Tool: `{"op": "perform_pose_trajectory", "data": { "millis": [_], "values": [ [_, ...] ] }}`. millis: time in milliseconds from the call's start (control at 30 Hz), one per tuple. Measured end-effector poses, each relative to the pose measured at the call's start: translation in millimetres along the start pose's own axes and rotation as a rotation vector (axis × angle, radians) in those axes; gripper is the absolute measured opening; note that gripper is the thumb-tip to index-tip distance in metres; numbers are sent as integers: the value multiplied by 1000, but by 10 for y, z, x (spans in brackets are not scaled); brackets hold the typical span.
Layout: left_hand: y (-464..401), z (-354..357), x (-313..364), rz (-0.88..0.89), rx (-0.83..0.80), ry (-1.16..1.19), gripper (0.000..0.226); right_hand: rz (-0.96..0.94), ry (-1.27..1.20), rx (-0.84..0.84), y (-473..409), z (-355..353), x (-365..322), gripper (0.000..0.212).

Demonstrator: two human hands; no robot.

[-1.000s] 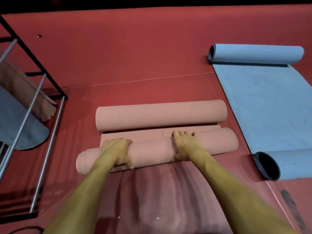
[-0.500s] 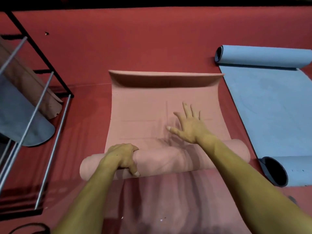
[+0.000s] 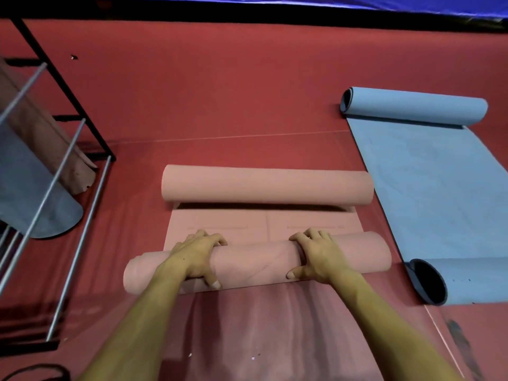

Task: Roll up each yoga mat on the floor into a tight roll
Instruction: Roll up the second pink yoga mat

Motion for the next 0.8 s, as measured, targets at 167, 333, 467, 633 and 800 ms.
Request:
{"op": "perform_pose_trajectory", "data": {
  "millis": [167, 333, 467, 633, 800],
  "values": [
    [-68, -64, 19, 24, 16, -39, 110, 38, -4, -50, -75, -22, -18, 98],
    [-109, -47, 83, -8, -34, -70, 96, 36, -12, -121, -137, -63, -45, 96],
    [-132, 16, 147, -19, 55, -82, 107, 51, -35, -198, -179, -34, -27, 116],
    [-156, 25, 92, -11, 135, -115, 117, 27, 127, -109, -166, 84, -72, 149],
    [-167, -22, 108, 29, 206, -120, 102, -22, 169, 1, -216, 65, -75, 137]
  ]
}}
Point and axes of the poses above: each hand's wrist, its own y-axis away from the middle knuckle, its own z-axis out of the palm, x = y × z, the point moved 5 cm from there along -y, towards the middle knuckle, and after that the axes turned 5 degrees about x, right-handed, at the moved point
